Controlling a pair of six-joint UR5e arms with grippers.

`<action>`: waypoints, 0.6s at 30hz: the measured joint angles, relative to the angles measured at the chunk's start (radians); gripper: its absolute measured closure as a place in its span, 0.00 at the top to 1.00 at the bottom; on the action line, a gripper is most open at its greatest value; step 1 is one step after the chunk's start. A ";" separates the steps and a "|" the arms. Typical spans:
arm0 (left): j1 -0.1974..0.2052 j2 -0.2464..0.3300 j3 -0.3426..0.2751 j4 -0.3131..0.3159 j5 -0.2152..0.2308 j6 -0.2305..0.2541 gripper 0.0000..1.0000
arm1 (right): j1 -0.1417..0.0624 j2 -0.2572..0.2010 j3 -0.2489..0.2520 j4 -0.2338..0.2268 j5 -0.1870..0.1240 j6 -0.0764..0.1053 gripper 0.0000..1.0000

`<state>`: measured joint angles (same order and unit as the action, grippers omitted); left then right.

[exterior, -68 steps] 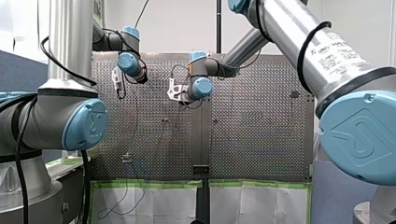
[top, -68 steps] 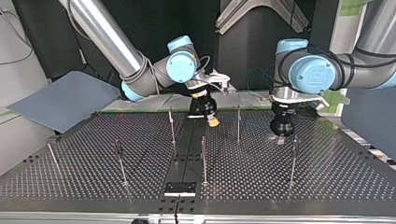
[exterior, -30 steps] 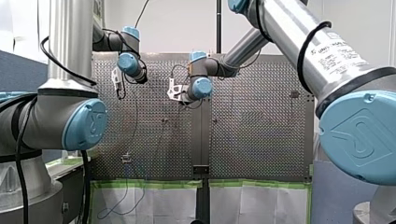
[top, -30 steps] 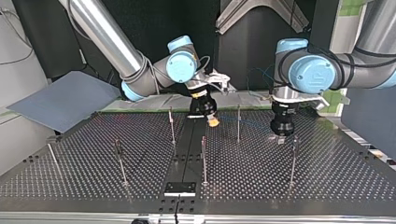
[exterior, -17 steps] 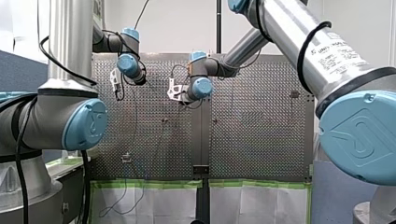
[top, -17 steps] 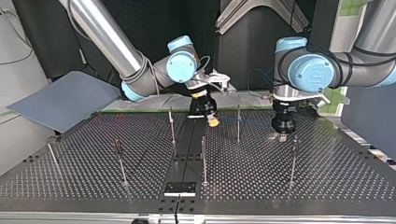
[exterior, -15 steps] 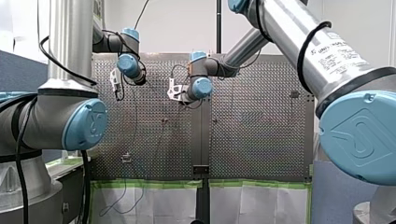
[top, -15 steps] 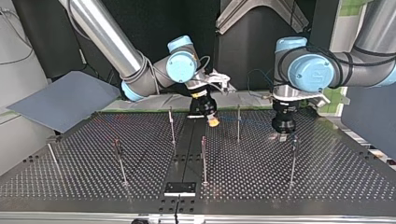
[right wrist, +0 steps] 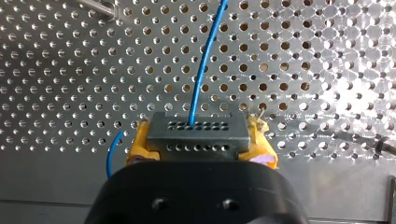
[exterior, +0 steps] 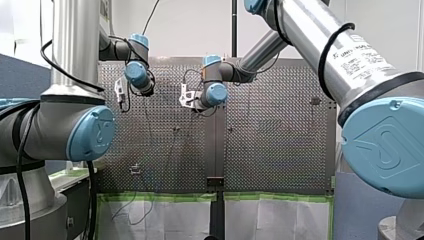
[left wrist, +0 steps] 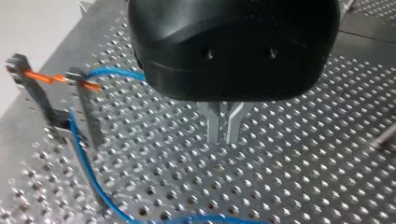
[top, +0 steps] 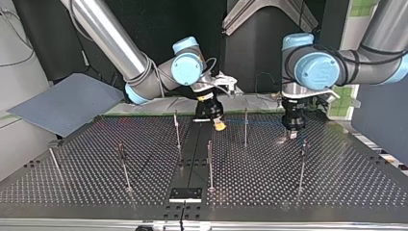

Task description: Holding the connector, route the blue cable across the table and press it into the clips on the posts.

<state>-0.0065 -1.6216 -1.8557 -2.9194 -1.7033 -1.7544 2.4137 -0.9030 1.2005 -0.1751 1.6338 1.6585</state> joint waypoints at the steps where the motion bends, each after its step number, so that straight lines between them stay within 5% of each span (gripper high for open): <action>1: 0.000 0.000 -0.007 0.001 -0.007 0.001 0.10 | 0.000 0.000 0.000 0.000 0.000 0.000 0.00; 18: 0.000 0.002 -0.064 0.009 -0.064 0.012 0.10 | 0.000 0.000 0.000 0.000 0.000 0.000 0.00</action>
<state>-0.0065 -1.6200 -1.9194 -2.9103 -1.7670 -1.7427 2.4138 -0.9029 1.2005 -0.1751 1.6338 1.6585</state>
